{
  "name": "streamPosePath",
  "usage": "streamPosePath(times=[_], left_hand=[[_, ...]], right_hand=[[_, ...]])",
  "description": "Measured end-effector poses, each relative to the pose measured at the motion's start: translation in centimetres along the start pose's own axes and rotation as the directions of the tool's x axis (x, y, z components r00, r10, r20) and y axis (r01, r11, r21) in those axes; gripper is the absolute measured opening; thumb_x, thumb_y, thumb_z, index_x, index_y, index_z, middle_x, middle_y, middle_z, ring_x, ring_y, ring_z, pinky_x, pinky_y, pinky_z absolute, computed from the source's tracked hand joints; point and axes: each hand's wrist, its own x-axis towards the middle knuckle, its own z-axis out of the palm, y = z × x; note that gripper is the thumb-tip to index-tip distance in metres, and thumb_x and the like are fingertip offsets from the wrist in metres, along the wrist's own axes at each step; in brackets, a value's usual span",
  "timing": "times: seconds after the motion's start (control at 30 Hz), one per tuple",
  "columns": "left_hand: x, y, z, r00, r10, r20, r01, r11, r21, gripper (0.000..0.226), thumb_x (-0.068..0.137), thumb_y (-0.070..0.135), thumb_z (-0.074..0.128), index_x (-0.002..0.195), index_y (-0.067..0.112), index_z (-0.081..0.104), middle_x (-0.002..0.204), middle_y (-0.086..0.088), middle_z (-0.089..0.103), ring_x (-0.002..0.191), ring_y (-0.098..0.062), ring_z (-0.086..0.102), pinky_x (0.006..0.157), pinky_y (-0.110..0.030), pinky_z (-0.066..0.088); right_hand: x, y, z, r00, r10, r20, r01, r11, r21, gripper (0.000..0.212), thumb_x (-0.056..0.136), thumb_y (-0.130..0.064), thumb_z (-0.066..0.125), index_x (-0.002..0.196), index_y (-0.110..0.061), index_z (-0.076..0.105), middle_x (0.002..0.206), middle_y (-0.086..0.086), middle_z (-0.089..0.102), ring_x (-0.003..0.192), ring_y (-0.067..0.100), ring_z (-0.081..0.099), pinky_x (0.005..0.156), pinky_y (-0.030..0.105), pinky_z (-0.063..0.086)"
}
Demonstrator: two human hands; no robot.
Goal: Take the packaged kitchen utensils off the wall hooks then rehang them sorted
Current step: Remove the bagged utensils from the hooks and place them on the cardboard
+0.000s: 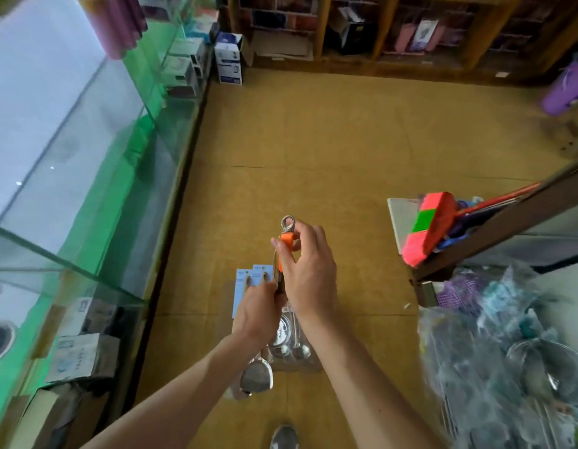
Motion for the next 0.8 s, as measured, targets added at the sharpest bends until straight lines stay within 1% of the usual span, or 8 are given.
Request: streamPosePath(times=[0.1, 0.23, 0.3, 0.37, 0.47, 0.6, 0.67, 0.8], left_hand=[[2.7, 0.2, 0.8, 0.999, -0.032, 0.038, 0.031, 0.999, 0.023, 0.018, 0.088, 0.009, 0.049, 0.084, 0.011, 0.066, 0.077, -0.007, 0.068, 0.075, -0.028, 0.061, 0.065, -0.042, 0.05], [5.8, -0.7, 2.0, 0.996, -0.079, 0.039, 0.078, 0.996, 0.031, 0.021, 0.089, 0.012, 0.049, 0.07, 0.018, 0.055, 0.065, 0.003, 0.058, 0.056, -0.014, 0.048, 0.054, -0.032, 0.037], [7.2, -1.8, 3.1, 0.993, -0.103, 0.05, 0.102, 0.994, 0.037, 0.026, 0.091, 0.014, 0.049, 0.066, 0.02, 0.048, 0.064, 0.003, 0.054, 0.056, -0.016, 0.045, 0.052, -0.032, 0.032], [8.4, -3.2, 4.3, 0.991, -0.119, 0.066, 0.117, 0.992, 0.038, 0.025, 0.093, 0.017, 0.05, 0.068, 0.018, 0.049, 0.065, 0.0, 0.055, 0.059, -0.021, 0.046, 0.054, -0.033, 0.034], [10.1, -5.7, 6.7, 0.983, -0.146, 0.114, 0.144, 0.989, 0.026, 0.026, 0.096, 0.024, 0.05, 0.071, 0.017, 0.053, 0.065, 0.0, 0.058, 0.059, -0.022, 0.051, 0.055, -0.032, 0.035], [12.2, -9.4, 10.6, 0.968, -0.177, 0.18, 0.176, 0.984, 0.024, 0.03, 0.094, 0.028, 0.052, 0.066, 0.02, 0.046, 0.072, -0.007, 0.064, 0.072, -0.031, 0.063, 0.056, -0.033, 0.039], [13.1, -11.2, 12.6, 0.959, -0.193, 0.206, 0.194, 0.981, 0.018, 0.029, 0.094, 0.027, 0.053, 0.066, 0.019, 0.048, 0.071, -0.007, 0.064, 0.074, -0.032, 0.064, 0.058, -0.034, 0.042], [15.0, -14.4, 16.3, 0.944, -0.211, 0.252, 0.203, 0.977, 0.057, 0.024, 0.096, 0.025, 0.051, 0.076, 0.013, 0.057, 0.084, -0.01, 0.067, 0.081, -0.03, 0.064, 0.067, -0.037, 0.049]], right_hand=[[1.7, 2.1, 1.8, 0.999, 0.033, 0.018, -0.033, 0.999, 0.01, 0.033, 0.09, -0.036, 0.066, 0.117, -0.016, 0.063, 0.099, -0.003, 0.059, 0.084, 0.019, 0.063, 0.073, 0.04, 0.055], [3.1, 4.9, 4.4, 0.994, 0.058, 0.089, -0.058, 0.998, -0.008, 0.036, 0.091, -0.039, 0.064, 0.119, -0.017, 0.064, 0.101, -0.002, 0.059, 0.084, 0.02, 0.063, 0.073, 0.038, 0.054], [3.3, 6.5, 5.9, 0.989, 0.08, 0.125, -0.077, 0.997, -0.03, 0.036, 0.091, -0.038, 0.067, 0.12, -0.017, 0.064, 0.102, -0.002, 0.06, 0.086, 0.02, 0.064, 0.073, 0.038, 0.054], [3.1, 8.1, 7.5, 0.98, 0.1, 0.17, -0.093, 0.995, -0.046, 0.036, 0.091, -0.036, 0.068, 0.121, -0.016, 0.064, 0.103, -0.001, 0.06, 0.086, 0.021, 0.063, 0.074, 0.038, 0.054], [2.1, 10.7, 10.0, 0.963, 0.141, 0.229, -0.127, 0.989, -0.077, 0.036, 0.091, -0.034, 0.069, 0.123, -0.017, 0.063, 0.104, 0.0, 0.06, 0.087, 0.022, 0.064, 0.074, 0.04, 0.054], [0.5, 14.5, 13.4, 0.932, 0.21, 0.296, -0.183, 0.976, -0.118, 0.039, 0.092, -0.033, 0.069, 0.126, -0.017, 0.062, 0.107, 0.001, 0.061, 0.092, 0.024, 0.063, 0.077, 0.043, 0.054], [-0.6, 16.5, 15.0, 0.912, 0.251, 0.324, -0.217, 0.966, -0.137, 0.04, 0.092, -0.032, 0.069, 0.128, -0.016, 0.062, 0.109, 0.002, 0.061, 0.095, 0.024, 0.063, 0.08, 0.044, 0.052], [-2.8, 20.7, 18.0, 0.877, 0.305, 0.371, -0.253, 0.95, -0.181, 0.042, 0.093, -0.03, 0.068, 0.129, -0.012, 0.06, 0.114, 0.005, 0.061, 0.101, 0.025, 0.062, 0.082, 0.037, 0.05]])
